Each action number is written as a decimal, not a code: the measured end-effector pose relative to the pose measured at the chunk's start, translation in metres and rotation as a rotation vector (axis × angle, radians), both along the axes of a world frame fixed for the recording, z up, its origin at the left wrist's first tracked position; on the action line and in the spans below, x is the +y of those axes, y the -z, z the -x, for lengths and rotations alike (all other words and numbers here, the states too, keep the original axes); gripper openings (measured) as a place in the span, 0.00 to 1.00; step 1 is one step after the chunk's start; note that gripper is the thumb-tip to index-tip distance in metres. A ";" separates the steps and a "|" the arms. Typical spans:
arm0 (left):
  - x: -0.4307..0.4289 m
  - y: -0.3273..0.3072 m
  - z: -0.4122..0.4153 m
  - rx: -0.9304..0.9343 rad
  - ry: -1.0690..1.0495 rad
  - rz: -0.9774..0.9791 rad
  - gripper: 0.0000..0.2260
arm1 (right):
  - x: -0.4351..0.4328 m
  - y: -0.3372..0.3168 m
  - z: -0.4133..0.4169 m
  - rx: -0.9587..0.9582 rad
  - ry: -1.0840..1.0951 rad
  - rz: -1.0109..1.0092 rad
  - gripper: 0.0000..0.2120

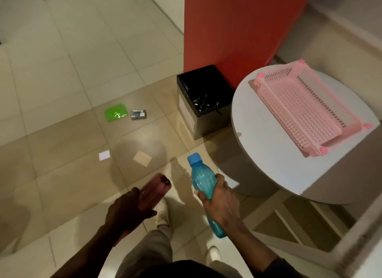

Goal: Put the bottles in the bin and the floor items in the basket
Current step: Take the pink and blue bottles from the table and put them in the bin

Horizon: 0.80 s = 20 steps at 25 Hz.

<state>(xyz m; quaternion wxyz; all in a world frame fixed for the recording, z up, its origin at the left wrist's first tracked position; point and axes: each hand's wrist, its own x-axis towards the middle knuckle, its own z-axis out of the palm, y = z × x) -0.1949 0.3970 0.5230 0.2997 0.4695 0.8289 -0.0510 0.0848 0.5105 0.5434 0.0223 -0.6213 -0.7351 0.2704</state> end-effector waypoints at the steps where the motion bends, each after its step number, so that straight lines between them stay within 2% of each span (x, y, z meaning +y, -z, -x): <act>1: 0.014 0.000 0.022 -0.001 0.003 -0.012 0.41 | 0.011 -0.003 0.016 -0.003 0.008 -0.016 0.38; 5: 0.084 -0.010 0.095 0.016 0.049 -0.042 0.36 | 0.063 -0.009 0.068 -0.051 0.020 -0.035 0.36; 8: 0.135 -0.020 0.122 0.011 0.036 -0.095 0.34 | 0.093 -0.009 0.096 -0.069 0.074 -0.022 0.39; 11: 0.179 -0.020 0.138 -0.047 0.007 -0.117 0.34 | 0.129 -0.006 0.121 -0.067 0.130 0.018 0.39; 16: 0.237 -0.001 0.148 -0.108 0.031 -0.081 0.37 | 0.196 0.006 0.148 0.008 0.255 0.123 0.34; 20: 0.310 0.007 0.160 -0.044 0.068 -0.019 0.37 | 0.270 0.030 0.164 0.064 0.340 0.175 0.33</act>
